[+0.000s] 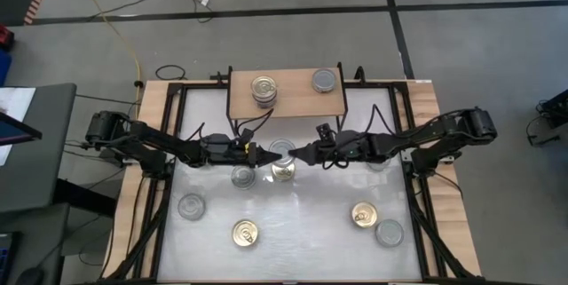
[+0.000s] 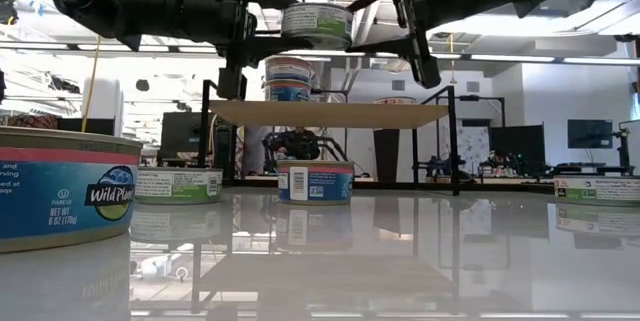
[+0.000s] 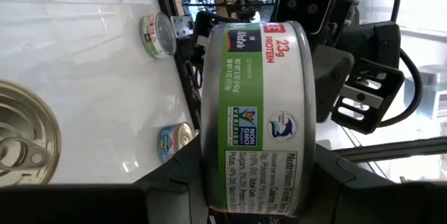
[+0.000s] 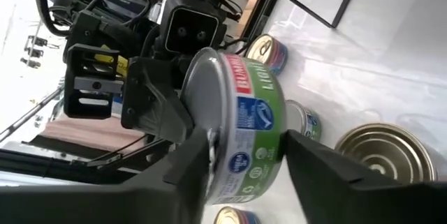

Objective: Stack canned seafood by type on shelf
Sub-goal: Stack the green white tuna can on top of the other green white tuna can on the shelf

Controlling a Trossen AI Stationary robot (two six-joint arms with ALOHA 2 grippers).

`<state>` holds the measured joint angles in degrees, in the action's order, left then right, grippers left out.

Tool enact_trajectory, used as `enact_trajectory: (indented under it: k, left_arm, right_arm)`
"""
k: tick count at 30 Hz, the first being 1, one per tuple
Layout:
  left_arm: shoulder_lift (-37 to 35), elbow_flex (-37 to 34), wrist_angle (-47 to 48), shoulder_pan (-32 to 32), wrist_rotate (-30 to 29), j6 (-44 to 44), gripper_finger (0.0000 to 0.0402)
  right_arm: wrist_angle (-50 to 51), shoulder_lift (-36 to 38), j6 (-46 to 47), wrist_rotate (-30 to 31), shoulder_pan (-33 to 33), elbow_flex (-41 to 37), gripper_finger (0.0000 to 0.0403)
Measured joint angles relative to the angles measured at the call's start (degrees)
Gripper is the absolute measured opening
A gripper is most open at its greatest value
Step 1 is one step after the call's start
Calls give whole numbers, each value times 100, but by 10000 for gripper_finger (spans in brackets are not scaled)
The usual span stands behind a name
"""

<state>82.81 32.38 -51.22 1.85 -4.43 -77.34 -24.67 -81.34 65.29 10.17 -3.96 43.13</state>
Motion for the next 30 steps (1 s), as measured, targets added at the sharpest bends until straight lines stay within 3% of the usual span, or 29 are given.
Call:
enact_trajectory:
  k: [6,17,23,27,30]
  left_arm:
    - [-6,1,40,-31,-166,-52,164]
    - [0,0,37,-129,-295,-347,168]
    - [0,0,38,-140,-334,-373,168]
    - [0,0,108,-182,-333,-467,165]
    - [0,0,419,-192,-332,-574,139]
  right_arm:
    - [-93,-4,-142,8,76,-10,121]
    - [-98,-2,-171,-108,113,-2,48]
    - [-32,-2,-179,-148,109,-2,50]
    - [102,0,-277,-410,194,-2,74]
    - [202,2,-279,-727,289,0,99]
